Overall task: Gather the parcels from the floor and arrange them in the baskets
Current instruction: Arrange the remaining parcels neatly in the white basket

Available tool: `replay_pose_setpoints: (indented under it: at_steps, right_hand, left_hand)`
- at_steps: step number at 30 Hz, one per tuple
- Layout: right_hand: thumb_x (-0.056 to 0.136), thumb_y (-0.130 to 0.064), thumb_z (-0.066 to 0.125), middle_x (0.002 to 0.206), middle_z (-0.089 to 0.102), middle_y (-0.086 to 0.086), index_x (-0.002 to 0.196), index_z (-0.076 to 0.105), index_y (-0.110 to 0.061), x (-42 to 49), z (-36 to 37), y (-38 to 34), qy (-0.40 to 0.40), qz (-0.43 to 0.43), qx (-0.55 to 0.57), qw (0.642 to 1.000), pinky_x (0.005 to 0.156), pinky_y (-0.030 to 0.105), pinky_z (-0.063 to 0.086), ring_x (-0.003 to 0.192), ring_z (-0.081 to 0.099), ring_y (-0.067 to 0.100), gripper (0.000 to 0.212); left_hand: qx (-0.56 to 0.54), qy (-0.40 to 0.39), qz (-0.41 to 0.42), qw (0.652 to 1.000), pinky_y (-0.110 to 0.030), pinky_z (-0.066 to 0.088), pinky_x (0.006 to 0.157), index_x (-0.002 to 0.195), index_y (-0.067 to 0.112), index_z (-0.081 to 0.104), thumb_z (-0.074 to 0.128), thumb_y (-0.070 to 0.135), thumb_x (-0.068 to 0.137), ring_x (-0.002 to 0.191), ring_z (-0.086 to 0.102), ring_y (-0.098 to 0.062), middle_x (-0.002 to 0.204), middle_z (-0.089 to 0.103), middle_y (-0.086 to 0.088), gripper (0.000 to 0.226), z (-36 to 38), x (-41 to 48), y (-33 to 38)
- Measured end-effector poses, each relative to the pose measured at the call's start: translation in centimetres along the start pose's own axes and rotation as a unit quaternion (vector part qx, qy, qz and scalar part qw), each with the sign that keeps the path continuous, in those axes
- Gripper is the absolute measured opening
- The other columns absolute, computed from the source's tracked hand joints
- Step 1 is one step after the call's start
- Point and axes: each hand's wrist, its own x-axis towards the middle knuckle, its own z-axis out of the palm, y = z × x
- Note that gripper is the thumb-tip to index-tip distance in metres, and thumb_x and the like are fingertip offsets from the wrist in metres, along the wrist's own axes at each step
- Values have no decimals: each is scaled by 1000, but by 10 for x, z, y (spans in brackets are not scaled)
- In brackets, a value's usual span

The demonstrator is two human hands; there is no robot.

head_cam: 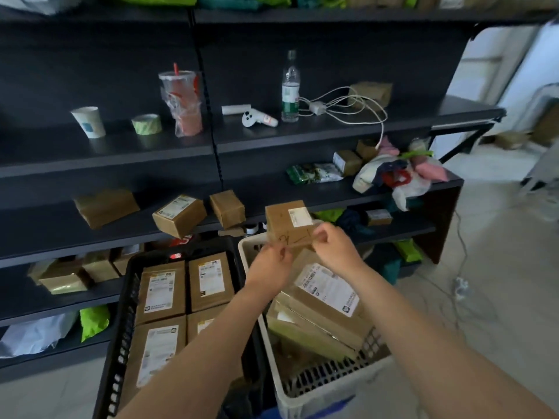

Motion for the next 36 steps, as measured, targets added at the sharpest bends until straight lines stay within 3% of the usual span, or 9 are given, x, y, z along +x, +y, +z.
replay_pose_setpoints:
  at_steps: [4,9,12,16,21,26,29,31,36]
  right_hand:
    - [94,-13,51,97,57,6,103,59,-8,-10,-11,23,-22,29,-9,999,63,29,46,77,55,17,13]
    - [96,-19,51,101,59,4,103,59,-14,9,-17,44,-47,51,7,998,83,39,50,91,59,20,12]
    - [97,-21,51,97,58,-2,106,58,-16,37,-21,56,-84,44,19,995,78,33,47,88,56,15,12]
    - [97,-23,50,100,55,-4,108,56,-21,85,-26,70,-139,40,35,989,77,30,41,95,53,14,12]
    - [101,-25,45,91,55,-2,102,53,-19,141,-26,88,-188,49,43,980,63,28,38,79,51,11,11]
    - [104,-39,31,82,50,1,89,44,-25,174,-1,105,-227,114,73,964,67,30,40,77,52,18,25]
    - [100,-55,21,112,61,10,112,58,-21,192,28,124,-242,137,92,956,95,40,43,109,57,30,52]
    - [101,-58,17,145,48,12,147,39,-20,191,34,121,-237,174,108,950,107,46,35,133,45,34,64]
    - [101,-61,13,161,25,13,158,15,-21,189,52,117,-226,251,140,931,118,49,22,147,25,34,70]
  left_hand:
    - [-9,16,-17,1000,-31,49,65,105,11,63,38,23,99,83,63,-24,105,63,-7,29,11,-4,5]
    - [14,37,-92,995,-35,52,78,114,13,61,38,25,98,90,61,-23,112,58,-9,31,21,3,-2]
    - [4,72,-148,986,-34,50,80,115,15,61,37,26,98,90,58,-20,113,58,-7,32,23,19,-2]
    - [-17,120,-233,965,-38,50,87,110,13,58,35,26,101,99,59,-27,109,62,-13,28,33,43,1]
    - [-69,177,-337,922,-38,39,101,141,8,43,31,26,105,126,48,-33,139,52,-16,42,40,73,9]
    - [-118,190,-403,887,-38,34,105,142,2,40,27,22,105,132,42,-35,144,45,-19,44,41,101,-7]
    - [-158,197,-412,875,-39,43,102,133,-4,49,33,21,104,125,51,-38,135,53,-22,42,39,113,-24]
    - [-199,187,-426,862,-42,46,102,131,-3,53,35,25,102,123,53,-39,133,56,-23,44,39,125,-41]
    - [-317,148,-482,803,-43,45,103,127,9,59,36,53,94,112,60,-33,117,66,-14,60,51,150,-80]
